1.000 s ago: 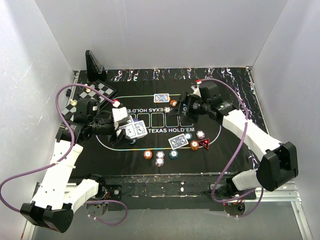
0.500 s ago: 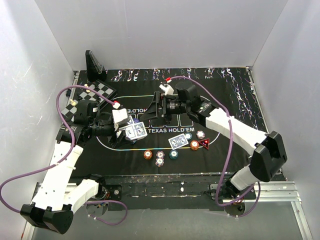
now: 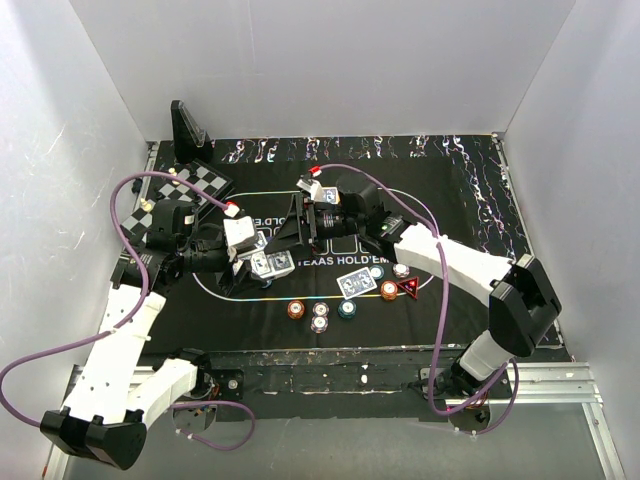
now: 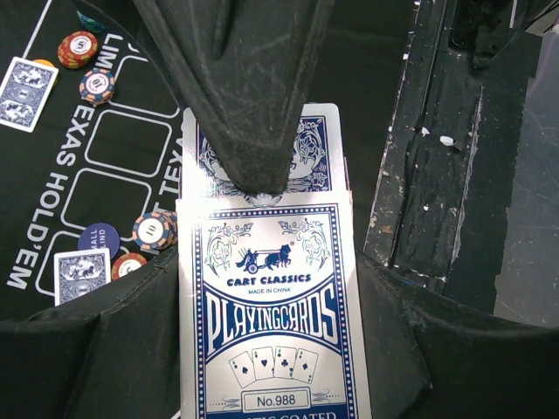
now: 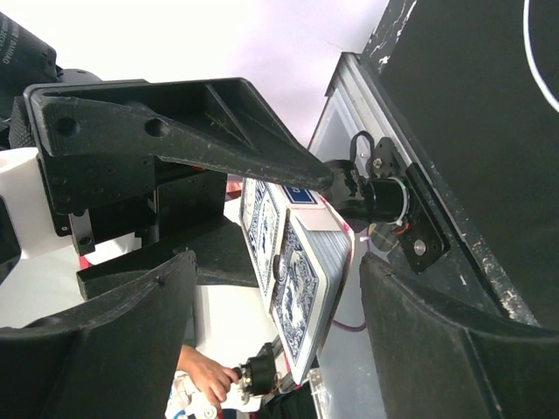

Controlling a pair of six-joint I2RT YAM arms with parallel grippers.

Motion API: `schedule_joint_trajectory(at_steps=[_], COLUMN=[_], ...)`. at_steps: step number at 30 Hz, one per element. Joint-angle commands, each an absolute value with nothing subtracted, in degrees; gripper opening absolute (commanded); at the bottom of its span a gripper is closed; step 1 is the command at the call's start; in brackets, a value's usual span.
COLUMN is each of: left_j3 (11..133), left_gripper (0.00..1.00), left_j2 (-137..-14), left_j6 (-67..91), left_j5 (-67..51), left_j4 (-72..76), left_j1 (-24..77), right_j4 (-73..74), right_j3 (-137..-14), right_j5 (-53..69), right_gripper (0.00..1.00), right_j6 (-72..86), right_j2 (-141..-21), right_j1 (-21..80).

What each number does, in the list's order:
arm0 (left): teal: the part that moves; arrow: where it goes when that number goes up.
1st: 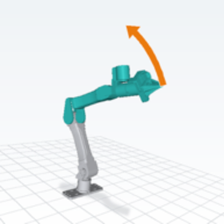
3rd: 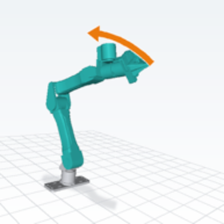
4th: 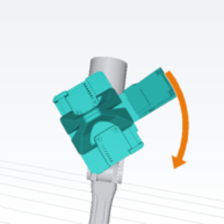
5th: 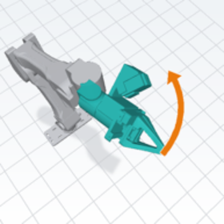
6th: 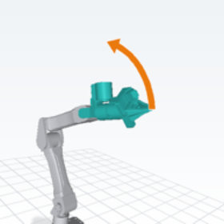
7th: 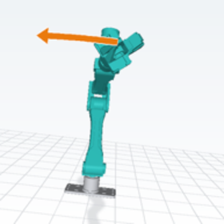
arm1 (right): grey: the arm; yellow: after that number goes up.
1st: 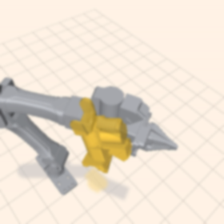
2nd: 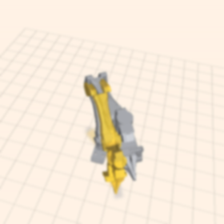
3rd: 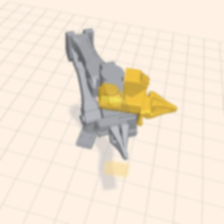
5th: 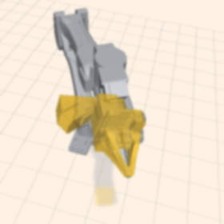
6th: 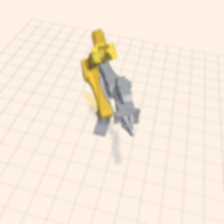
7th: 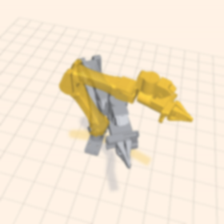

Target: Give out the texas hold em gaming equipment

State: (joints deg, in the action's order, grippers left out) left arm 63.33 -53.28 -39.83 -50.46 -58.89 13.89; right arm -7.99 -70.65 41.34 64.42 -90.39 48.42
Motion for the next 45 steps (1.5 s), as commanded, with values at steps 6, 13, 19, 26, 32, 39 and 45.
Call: schedule_joint_trajectory(at_steps=[6, 13, 19, 26, 32, 39, 45], left_j3=[63.46, 63.9, 64.16, 64.51, 64.78, 64.51, 64.42], left_gripper=[0.14, 0.14, 0.14, 0.14, 0.14, 0.14, 0.14], left_j2=[-51.77, -51.94, -52.03, -52.38, -52.47, -52.12, -51.94], left_j6=[-38.94, -38.5, -38.41, -38.23, -37.97, -37.79, -37.79], left_j5=[-52.56, -52.65, -52.65, -52.91, -53.09, -53.09, -53.09], left_j4=[-56.43, -56.16, -56.16, -55.9, -55.72, -55.63, -55.63], left_j1=[13.8, 13.89, 13.89, 13.8, 13.8, 13.8, 13.8], right_j4=[-14.77, -12.75, -11.95, -12.22, -12.57, -12.39, -11.25], right_j3=[-66.98, -66.97, -65.83, -63.46, -62.4, -60.91, -59.5], right_j5=[43.77, 43.86, 43.77, 43.86, 44.21, 44.12, 44.12], right_gripper=[0.65, 0.52, 0.45, 0.4, 0.36, 0.34, 0.29], right_j6=[68.03, 67.24, 66.97, 67.06, 67.15, 67.06, 66.53], right_j2=[-90.18, -89.83, -89.03, -86.57, -85.61, -84.11, -82.27], right_j1=[49.13, 49.04, 48.25, 46.32, 45.09, 43.42, 41.4])
